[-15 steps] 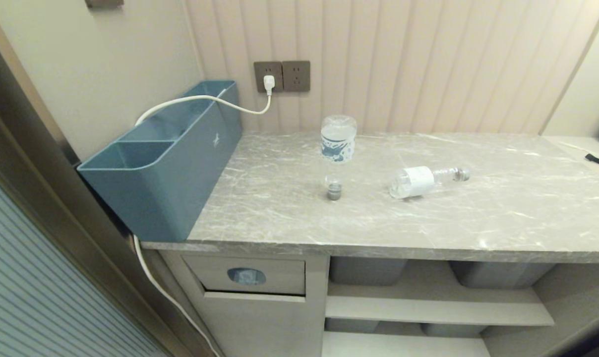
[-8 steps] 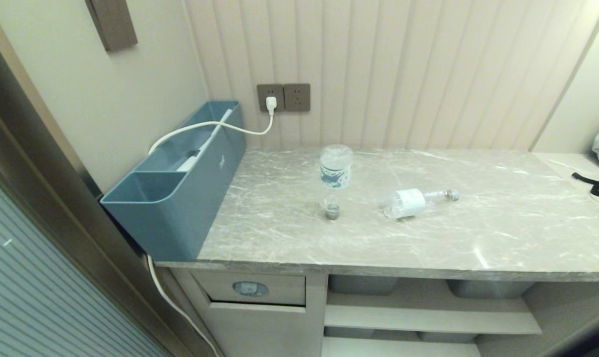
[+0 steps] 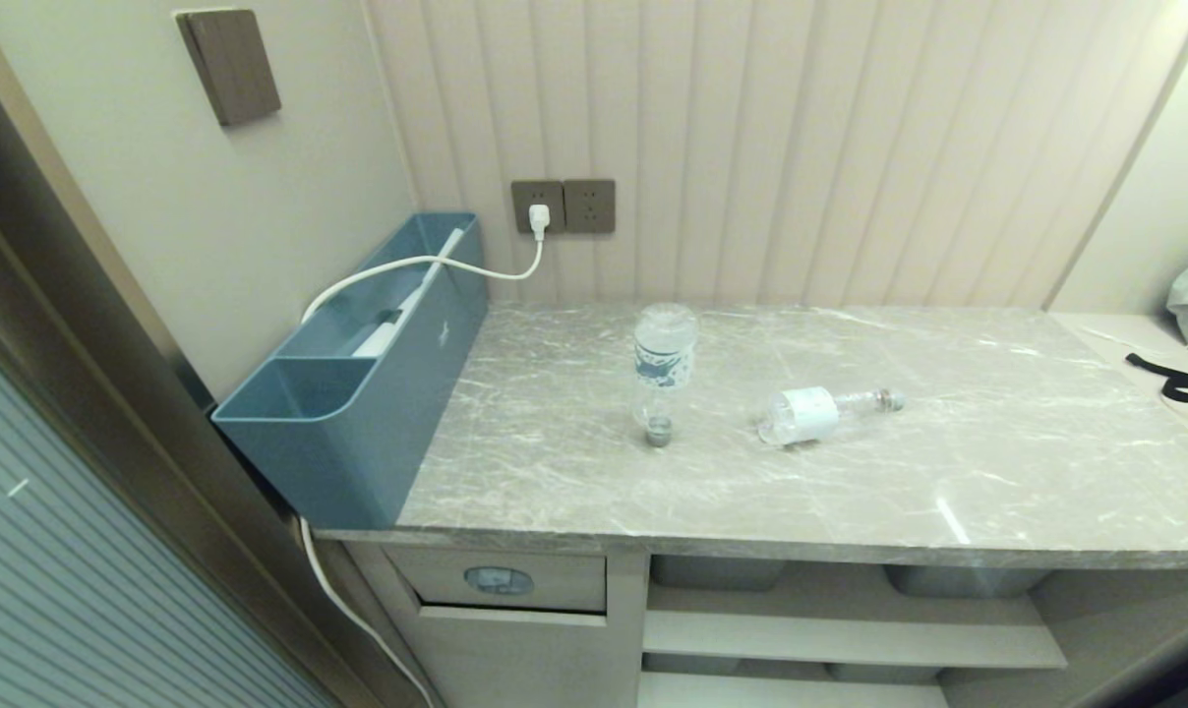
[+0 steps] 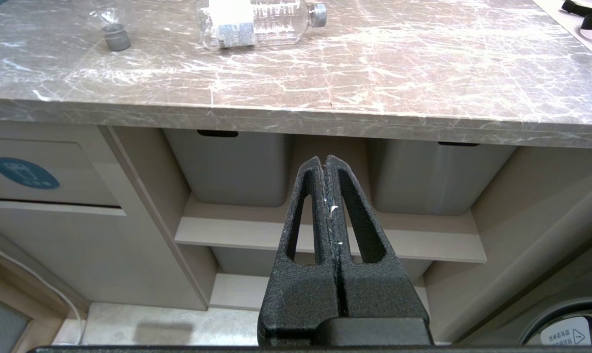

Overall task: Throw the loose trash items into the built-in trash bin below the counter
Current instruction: Pick up the garbage

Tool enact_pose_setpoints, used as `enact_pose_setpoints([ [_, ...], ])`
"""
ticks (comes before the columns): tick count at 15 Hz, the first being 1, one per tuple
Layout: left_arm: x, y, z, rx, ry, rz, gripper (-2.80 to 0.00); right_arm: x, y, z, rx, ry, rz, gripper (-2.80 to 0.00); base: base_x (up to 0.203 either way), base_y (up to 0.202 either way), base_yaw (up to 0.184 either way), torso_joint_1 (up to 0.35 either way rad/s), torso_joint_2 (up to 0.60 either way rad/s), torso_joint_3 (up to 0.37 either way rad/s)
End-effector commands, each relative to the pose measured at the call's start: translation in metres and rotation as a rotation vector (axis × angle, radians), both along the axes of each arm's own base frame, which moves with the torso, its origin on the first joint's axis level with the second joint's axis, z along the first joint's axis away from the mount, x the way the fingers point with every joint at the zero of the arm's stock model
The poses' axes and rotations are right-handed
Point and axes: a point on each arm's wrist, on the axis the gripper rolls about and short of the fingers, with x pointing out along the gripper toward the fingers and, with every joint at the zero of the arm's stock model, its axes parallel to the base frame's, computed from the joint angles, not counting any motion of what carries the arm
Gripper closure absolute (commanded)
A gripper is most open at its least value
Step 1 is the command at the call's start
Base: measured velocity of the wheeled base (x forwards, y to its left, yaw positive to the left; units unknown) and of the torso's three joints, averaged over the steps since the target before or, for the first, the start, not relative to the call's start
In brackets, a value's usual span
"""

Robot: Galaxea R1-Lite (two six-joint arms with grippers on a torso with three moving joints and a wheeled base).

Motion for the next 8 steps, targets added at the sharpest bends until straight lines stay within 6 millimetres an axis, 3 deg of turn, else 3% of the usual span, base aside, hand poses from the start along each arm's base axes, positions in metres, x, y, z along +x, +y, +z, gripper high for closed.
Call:
enact_pose_setpoints([
  [1,0.0002,0.0000,-0.0003,0.000,0.002,0.002,0.00,-0.0001,0.0000,0.0001,0.000,-0.001,0.001,0.00,0.000,0.000,0.000,0.000,0.00,0.000],
  [8,0.0002,0.0000,-0.0003,0.001,0.002,0.000,0.00,-0.0001,0.0000,0.0001,-0.001,-0.001,0.001,0.00,0.000,-0.011,0.001,0.002,0.00,0.000],
])
